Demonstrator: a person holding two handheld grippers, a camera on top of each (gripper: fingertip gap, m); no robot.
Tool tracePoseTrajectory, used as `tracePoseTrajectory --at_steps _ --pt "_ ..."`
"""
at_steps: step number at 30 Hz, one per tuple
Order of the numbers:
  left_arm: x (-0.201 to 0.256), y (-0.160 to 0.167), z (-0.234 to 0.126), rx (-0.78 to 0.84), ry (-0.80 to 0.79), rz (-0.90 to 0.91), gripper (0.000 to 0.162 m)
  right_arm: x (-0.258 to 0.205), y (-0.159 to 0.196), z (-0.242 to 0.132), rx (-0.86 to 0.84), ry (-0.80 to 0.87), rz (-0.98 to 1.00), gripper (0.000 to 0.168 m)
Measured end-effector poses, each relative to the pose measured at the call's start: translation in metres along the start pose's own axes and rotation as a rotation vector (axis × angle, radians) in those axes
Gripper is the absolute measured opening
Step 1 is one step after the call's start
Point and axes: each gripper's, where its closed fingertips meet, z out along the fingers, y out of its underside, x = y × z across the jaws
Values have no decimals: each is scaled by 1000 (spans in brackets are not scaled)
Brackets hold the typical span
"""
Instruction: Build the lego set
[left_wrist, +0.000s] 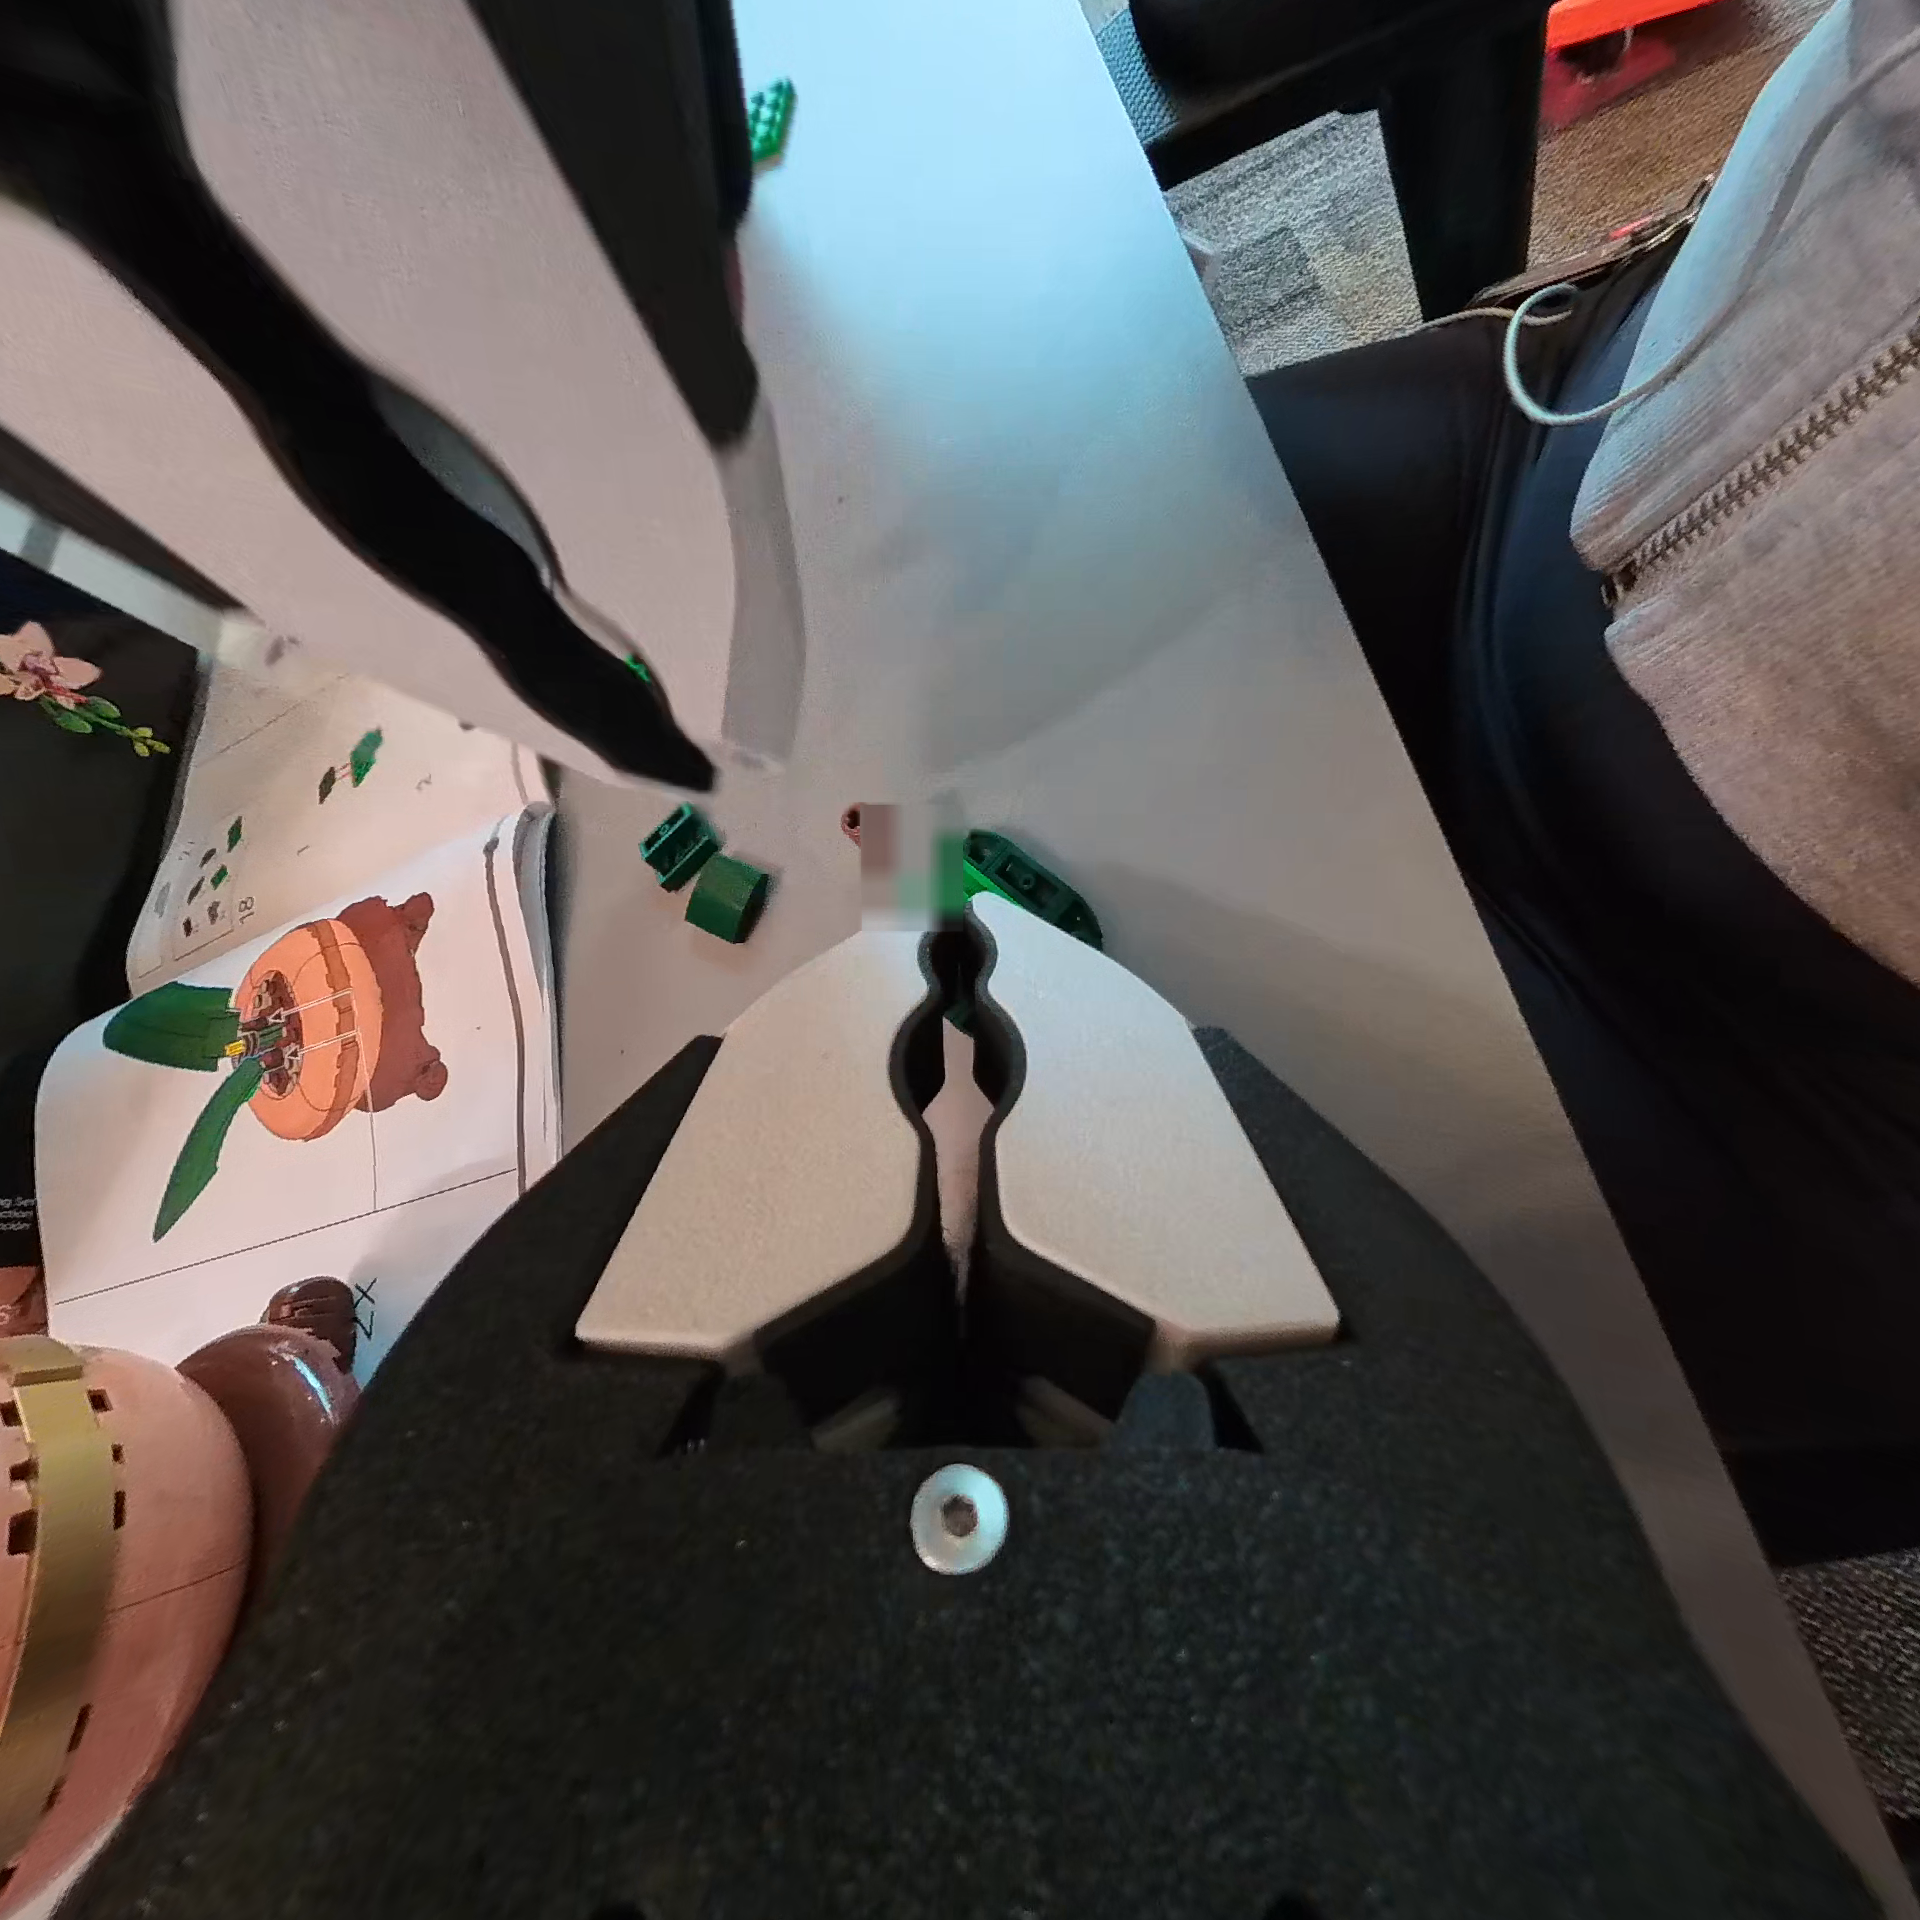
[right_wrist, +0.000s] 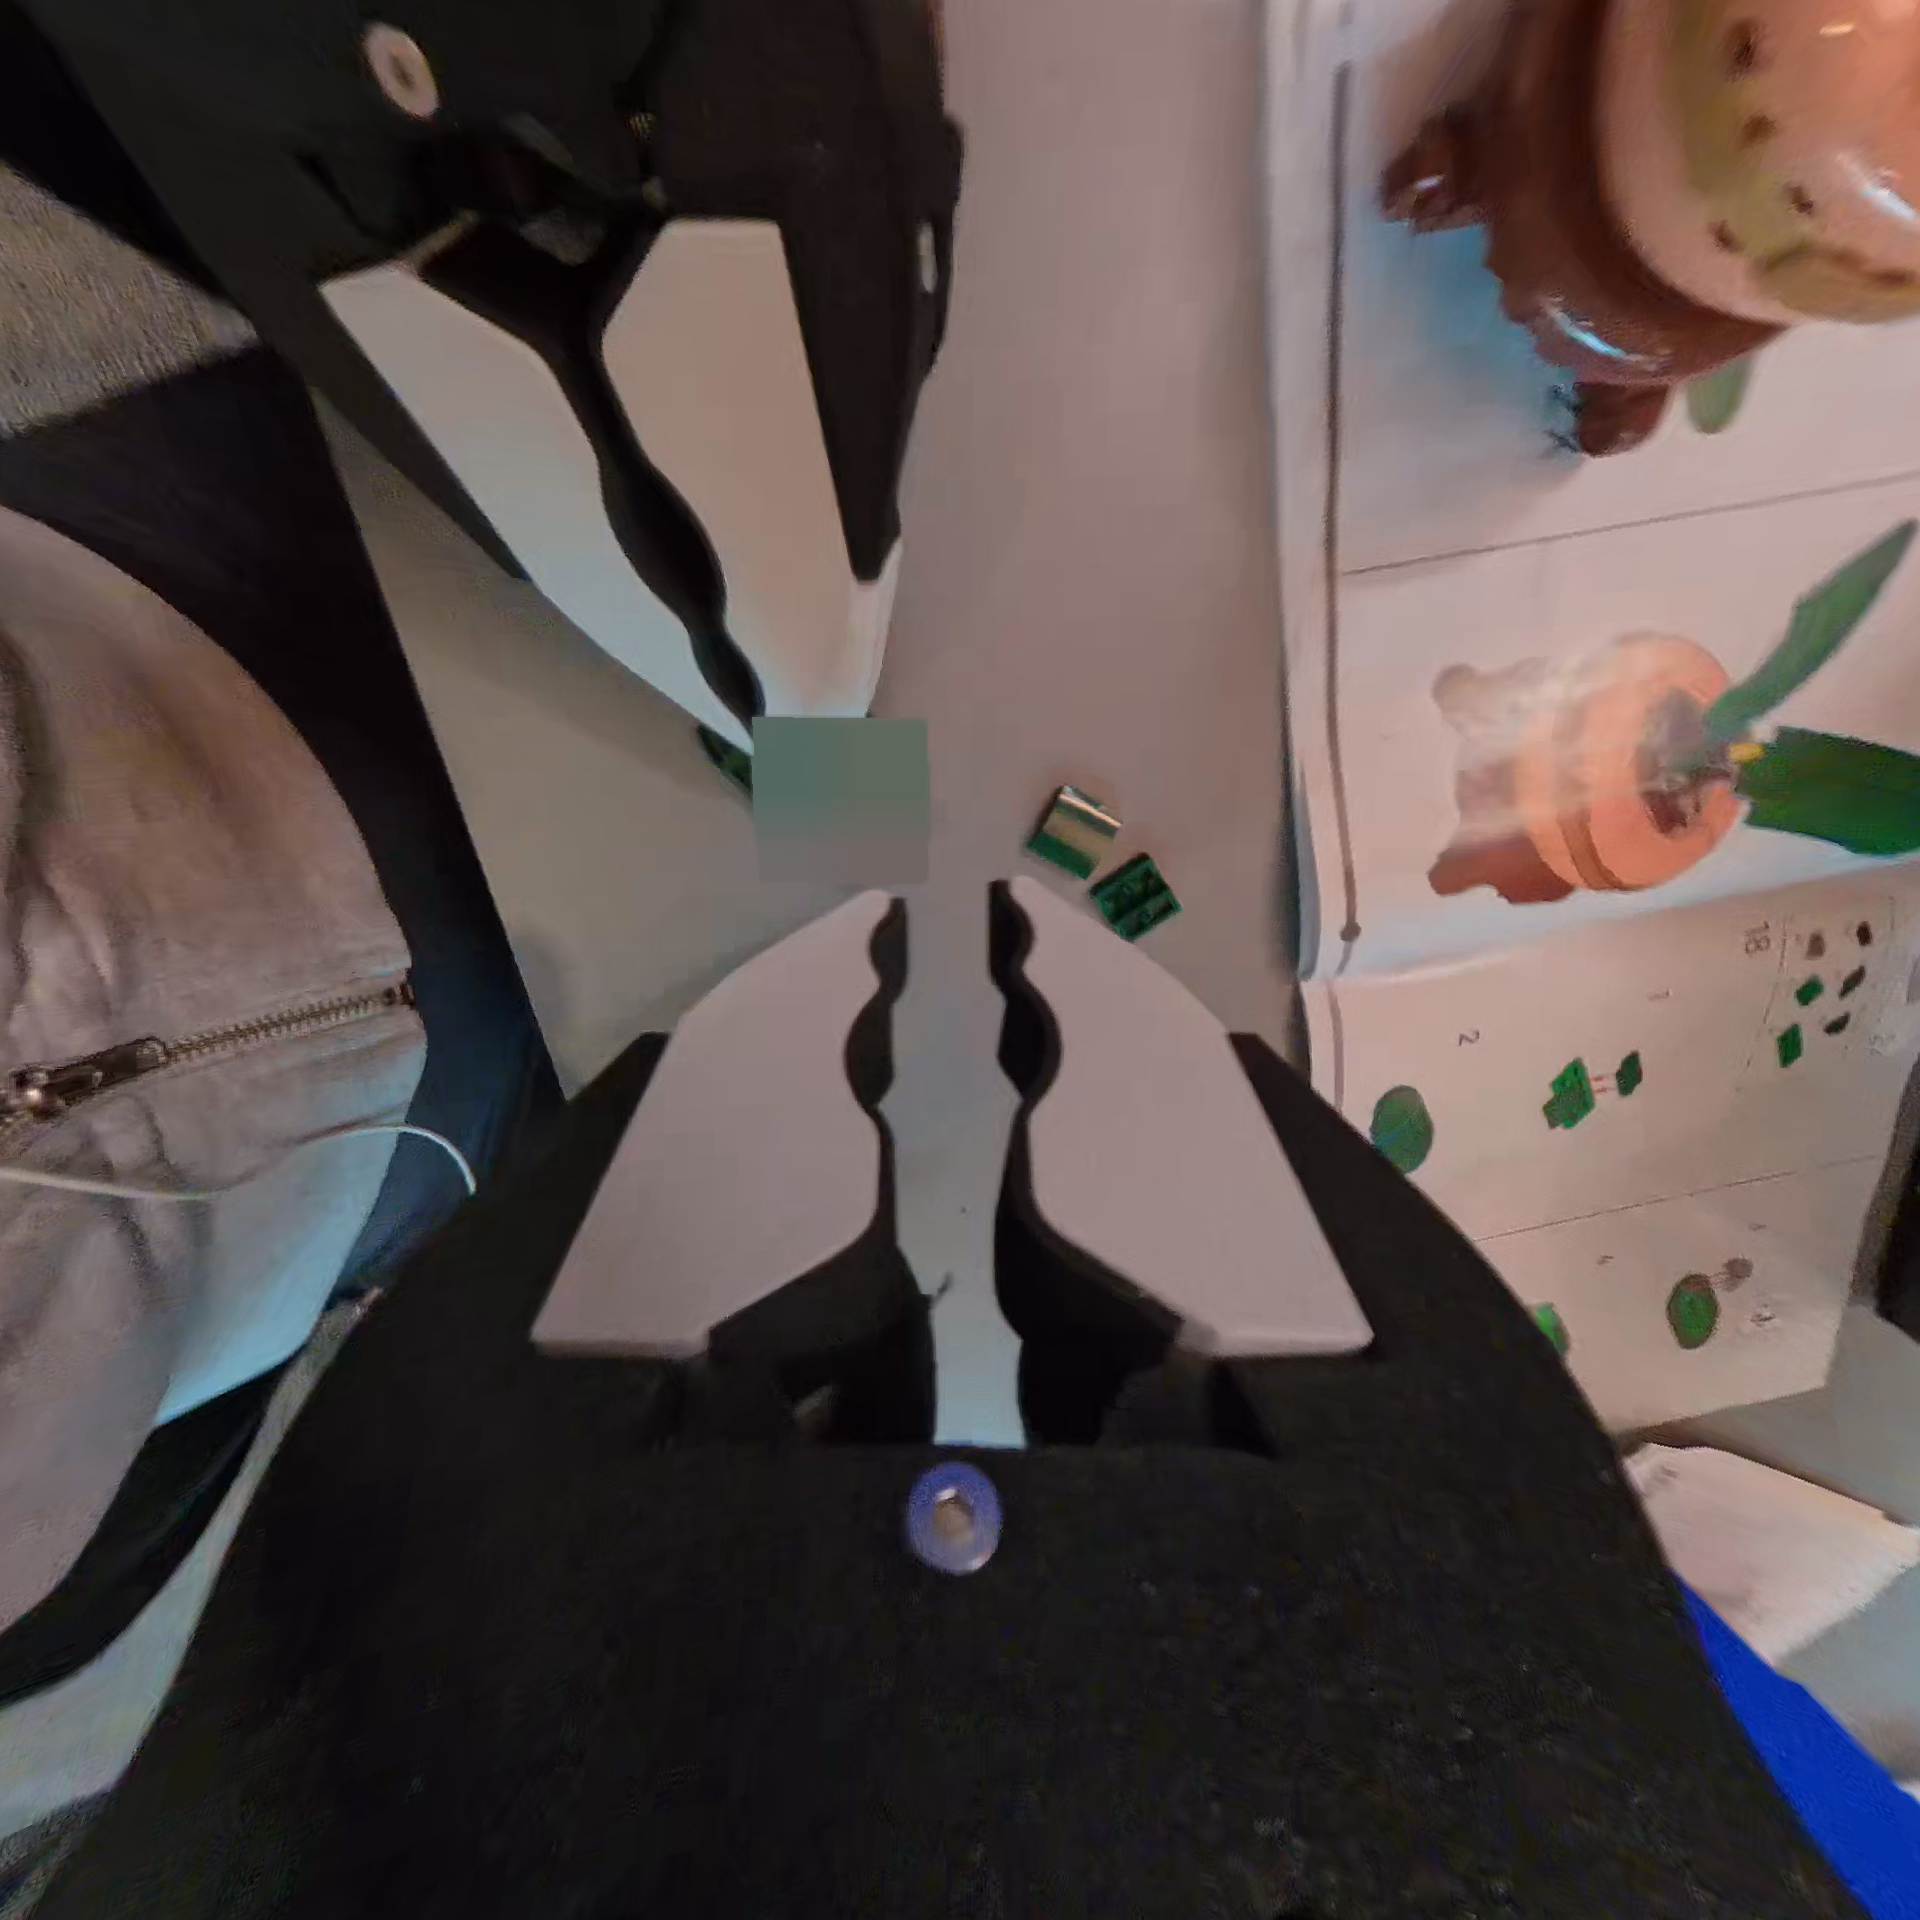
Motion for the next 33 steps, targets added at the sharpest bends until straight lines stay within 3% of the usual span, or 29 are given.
tracePoseTrajectory --at_steps 3,8,12,21,33 --pt "0 0 0 0 1 -1 0 6 5 -10 209 21 64 36" --pt "0 0 0 -1 -30 28 0 -10 10 12 512 -144 306 26" --pt "-1 -1 0 0 -105 115 0 -9 7 23 625 -215 488 21" --pt "-2 -1 0 -5 -122 120 0 -9 1 35 558 -307 500 10" --pt "0 -3 1 2 -95 112 0 -8 -2 37 332 -220 375 8"
